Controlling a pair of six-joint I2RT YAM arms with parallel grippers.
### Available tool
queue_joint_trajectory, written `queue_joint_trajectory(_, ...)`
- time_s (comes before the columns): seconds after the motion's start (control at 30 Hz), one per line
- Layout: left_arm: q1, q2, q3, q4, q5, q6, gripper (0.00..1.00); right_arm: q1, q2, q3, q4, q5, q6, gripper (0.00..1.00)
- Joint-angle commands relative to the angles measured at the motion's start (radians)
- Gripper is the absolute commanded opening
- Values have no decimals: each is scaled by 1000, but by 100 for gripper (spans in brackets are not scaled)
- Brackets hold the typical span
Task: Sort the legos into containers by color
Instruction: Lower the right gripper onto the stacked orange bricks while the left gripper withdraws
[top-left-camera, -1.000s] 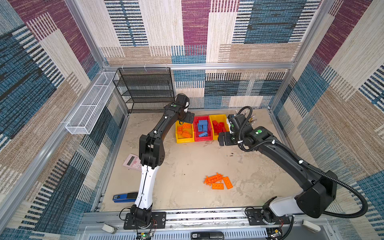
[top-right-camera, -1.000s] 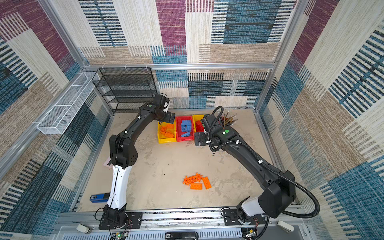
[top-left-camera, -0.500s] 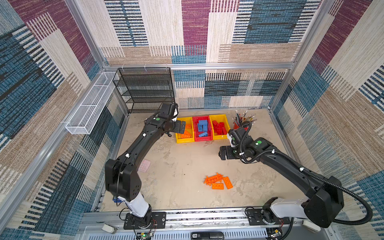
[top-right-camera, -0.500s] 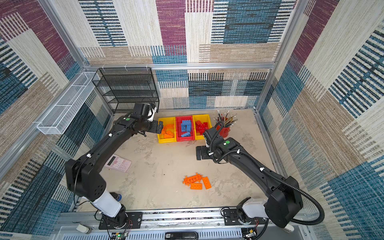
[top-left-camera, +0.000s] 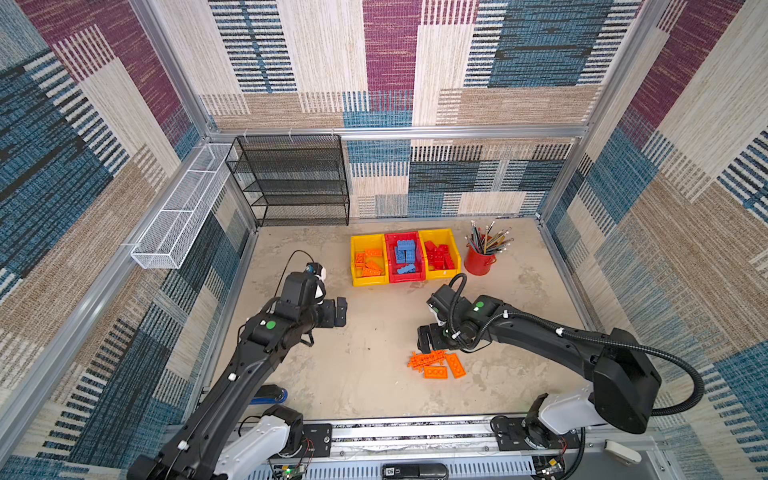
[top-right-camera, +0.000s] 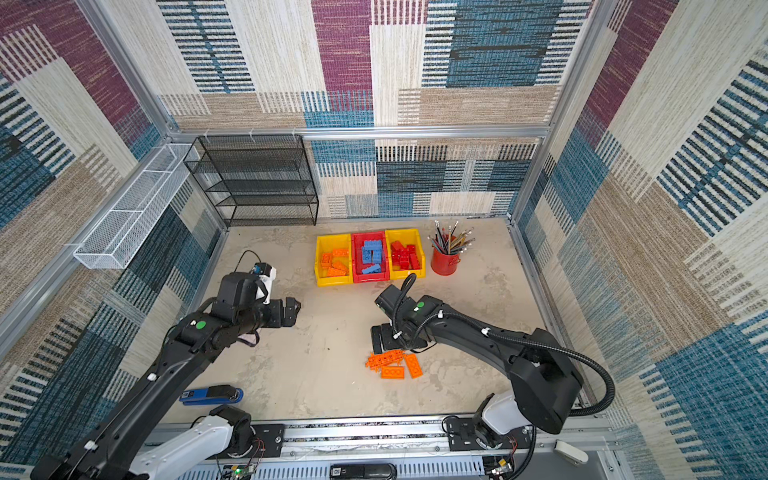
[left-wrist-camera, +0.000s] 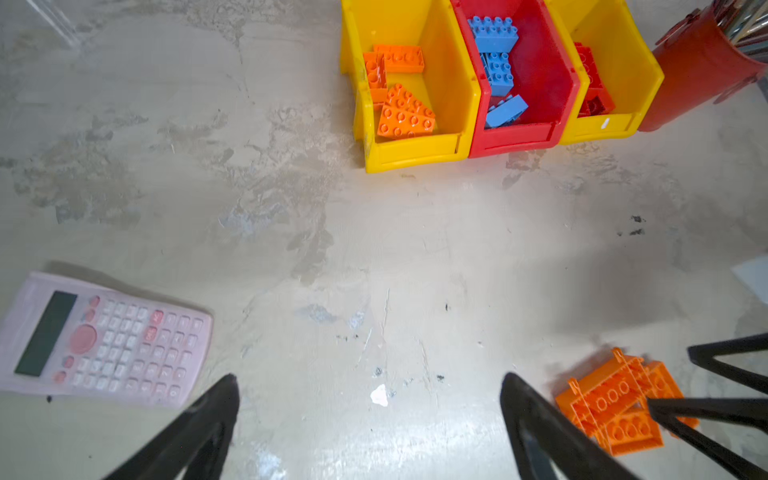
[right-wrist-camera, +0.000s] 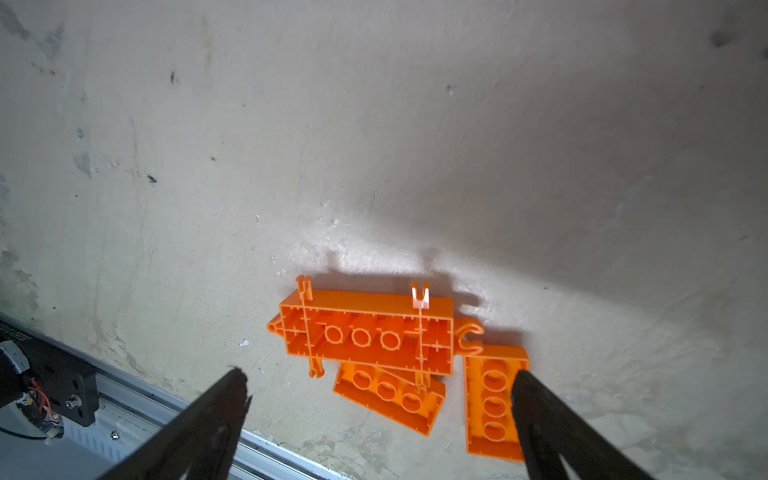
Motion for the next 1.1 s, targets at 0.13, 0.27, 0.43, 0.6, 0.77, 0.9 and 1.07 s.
queue_joint_trajectory(0.13,0,-87,-57,-27,26,-85,99,85,124,79,-61,25,105,99)
queue_joint_trajectory(0.27,-1,-104,-49,-51,33,-58,99,97,143,73,-58,45,159,99)
queue_joint_trajectory(0.43,0,-111,-43,-68,36,-7,99,103,145,60,-49,58,176,99)
queue_joint_trajectory(0.6,0,-98,-31,-75,42,24,99,106,174,73,-48,65,185,99)
queue_joint_trajectory(0.77,0,-97,-33,-70,41,35,99,111,196,83,-33,38,201,99)
queue_joint_trajectory(0.9,1,-101,-27,-77,31,45,99,119,187,112,-59,16,234,99)
queue_joint_trajectory(1.07,0,-110,-34,-70,23,49,99,122,113,103,-96,-2,273,99)
